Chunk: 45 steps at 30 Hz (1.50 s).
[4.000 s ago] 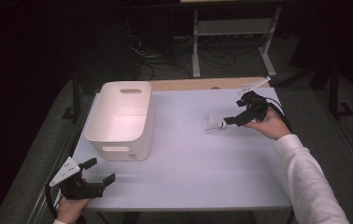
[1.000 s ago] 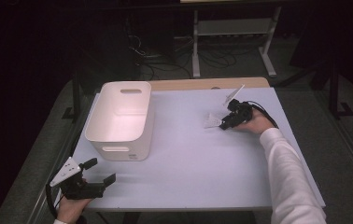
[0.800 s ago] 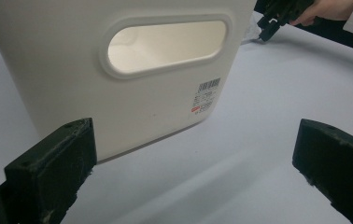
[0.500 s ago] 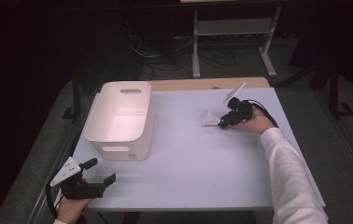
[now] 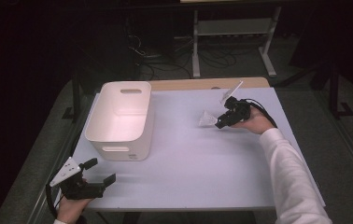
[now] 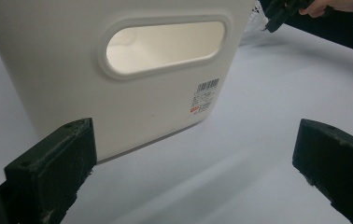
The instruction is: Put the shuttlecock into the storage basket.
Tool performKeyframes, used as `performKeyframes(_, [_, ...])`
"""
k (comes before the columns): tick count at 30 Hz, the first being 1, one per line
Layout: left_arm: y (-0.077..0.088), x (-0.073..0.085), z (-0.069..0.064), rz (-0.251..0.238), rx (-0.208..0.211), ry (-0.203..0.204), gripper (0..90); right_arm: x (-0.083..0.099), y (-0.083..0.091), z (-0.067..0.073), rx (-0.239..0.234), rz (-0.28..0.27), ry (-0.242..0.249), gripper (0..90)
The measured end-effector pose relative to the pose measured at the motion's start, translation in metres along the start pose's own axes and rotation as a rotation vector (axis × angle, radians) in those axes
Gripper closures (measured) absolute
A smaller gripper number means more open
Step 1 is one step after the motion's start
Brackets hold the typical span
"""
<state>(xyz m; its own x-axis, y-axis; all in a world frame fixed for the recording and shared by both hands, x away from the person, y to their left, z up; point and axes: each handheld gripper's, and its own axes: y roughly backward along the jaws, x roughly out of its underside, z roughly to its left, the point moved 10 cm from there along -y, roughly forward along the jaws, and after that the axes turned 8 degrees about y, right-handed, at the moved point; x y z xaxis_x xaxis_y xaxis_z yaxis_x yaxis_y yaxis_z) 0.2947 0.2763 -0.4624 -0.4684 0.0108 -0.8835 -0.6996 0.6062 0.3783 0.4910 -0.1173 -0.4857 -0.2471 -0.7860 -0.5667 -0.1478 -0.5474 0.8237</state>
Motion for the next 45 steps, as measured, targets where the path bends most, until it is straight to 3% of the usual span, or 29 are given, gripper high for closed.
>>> performKeyframes(12, [0.000,0.000,0.000,0.001,-0.002,-0.003,0.0,-0.013,0.004,0.012,0.014,-0.006,-0.006,62.3])
performKeyframes(35, [0.000,0.000,0.000,-0.003,0.000,0.004,0.0,-0.038,0.024,0.034,0.036,-0.093,-0.022,62.3])
performKeyframes(45, [0.000,-0.001,0.000,-0.003,0.001,0.005,0.0,-0.051,0.034,0.039,0.040,-0.106,0.003,62.3])
